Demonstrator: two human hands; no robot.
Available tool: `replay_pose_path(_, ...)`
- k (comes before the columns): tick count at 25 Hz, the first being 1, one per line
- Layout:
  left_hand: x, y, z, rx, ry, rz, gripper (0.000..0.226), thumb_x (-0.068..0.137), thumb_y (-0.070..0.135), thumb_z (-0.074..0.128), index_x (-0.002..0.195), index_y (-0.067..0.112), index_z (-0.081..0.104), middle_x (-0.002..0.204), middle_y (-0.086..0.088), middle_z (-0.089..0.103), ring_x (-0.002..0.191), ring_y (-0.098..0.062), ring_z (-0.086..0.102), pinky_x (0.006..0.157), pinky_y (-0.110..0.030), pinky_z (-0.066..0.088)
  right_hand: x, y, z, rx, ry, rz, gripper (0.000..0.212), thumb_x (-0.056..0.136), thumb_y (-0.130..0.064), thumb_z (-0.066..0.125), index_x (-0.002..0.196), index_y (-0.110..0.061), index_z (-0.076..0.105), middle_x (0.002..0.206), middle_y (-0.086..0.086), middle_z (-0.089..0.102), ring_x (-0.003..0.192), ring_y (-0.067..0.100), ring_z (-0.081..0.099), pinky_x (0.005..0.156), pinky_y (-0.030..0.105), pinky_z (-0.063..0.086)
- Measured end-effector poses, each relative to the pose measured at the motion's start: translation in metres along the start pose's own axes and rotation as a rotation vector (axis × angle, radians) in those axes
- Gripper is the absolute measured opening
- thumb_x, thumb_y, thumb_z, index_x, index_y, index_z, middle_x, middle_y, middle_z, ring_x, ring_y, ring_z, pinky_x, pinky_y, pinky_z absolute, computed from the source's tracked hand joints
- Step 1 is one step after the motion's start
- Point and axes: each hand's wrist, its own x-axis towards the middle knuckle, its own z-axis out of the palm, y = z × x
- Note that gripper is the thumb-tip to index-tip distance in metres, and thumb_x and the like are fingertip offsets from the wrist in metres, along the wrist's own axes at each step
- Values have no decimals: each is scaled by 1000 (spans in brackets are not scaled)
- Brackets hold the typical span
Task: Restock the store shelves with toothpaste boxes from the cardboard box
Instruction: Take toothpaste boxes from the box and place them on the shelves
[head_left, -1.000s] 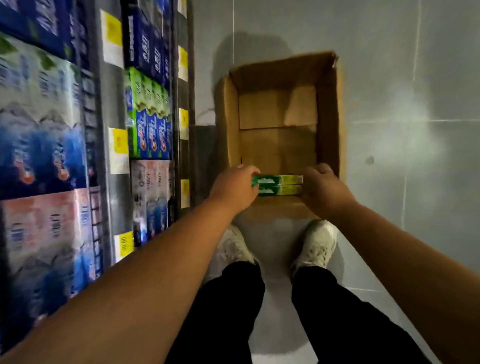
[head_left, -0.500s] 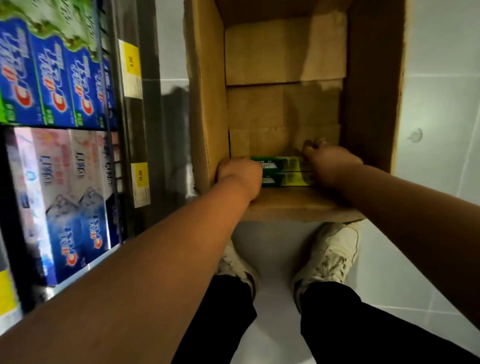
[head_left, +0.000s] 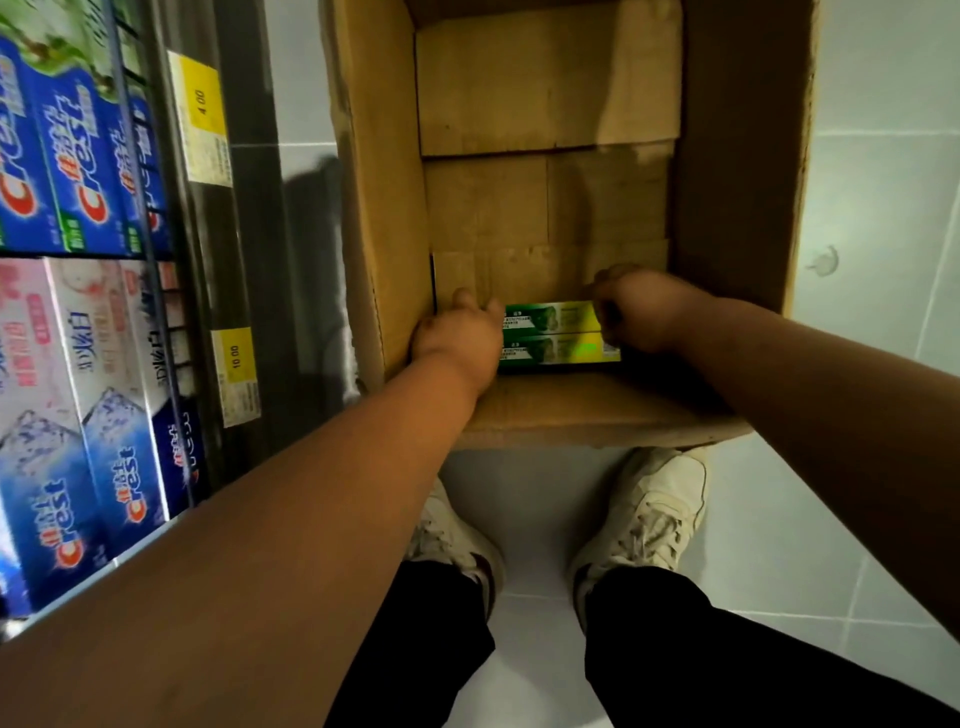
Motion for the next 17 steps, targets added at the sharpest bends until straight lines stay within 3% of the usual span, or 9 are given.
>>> replay_pose_path(2, 3, 0, 0, -1, 22, -11, 50, 90, 11, 56, 134, 9, 32, 127, -22, 37, 103, -37, 55, 68, -40, 38, 2, 2, 0, 84, 45, 34, 15, 80, -5, 64, 85, -17, 55, 106, 10, 54, 98, 30, 56, 80, 33, 47)
replay_pose_path(5, 4, -1, 2, 1, 79, -18, 52, 90, 11, 55, 136, 10, 29, 128, -21, 35, 101, -36, 56, 67, -39, 37, 4, 0, -5, 261, 183, 131, 19, 83, -5, 62, 97, -16, 55, 107, 6, 50, 93, 24, 51, 74, 27, 38)
replay_pose_path(10, 3, -2, 7, 63, 255, -61, 47, 89, 21, 59, 130, 9, 38, 129, -19, 35, 94, -32, 58, 65, -37, 41, 14, -3, -12, 662, 367, 331, 22, 89, -8, 60, 105, -17, 48, 106, 5, 54, 90, 22, 53, 71, 29, 43)
replay_pose_path(13, 6, -4, 14, 94, 169, -1, 44, 90, 23, 58, 129, 9, 43, 130, -18, 41, 108, -34, 54, 82, -42, 46, 19, -11, -15, 1143, 360, 426, 32, 92, -6, 57, 121, -13, 46, 116, 6, 49, 98, 26, 54, 65, 38, 52)
replay_pose_path(15, 12, -5, 14, 100, 91, 38, 43, 90, 19, 57, 129, 10, 43, 129, -17, 46, 113, -34, 52, 85, -44, 46, 23, -12, -16, 1234, 378, 450, 32, 93, -6, 56, 123, -10, 47, 115, 7, 49, 94, 25, 55, 53, 30, 54)
replay_pose_path(17, 19, -7, 10, 103, 39, 94, 42, 89, 16, 58, 129, 11, 44, 126, -15, 52, 111, -34, 55, 77, -41, 45, 27, -10, -16, 1245, 390, 462, 29, 94, -8, 56, 122, -11, 49, 108, 5, 51, 81, 19, 56, 39, 18, 49)
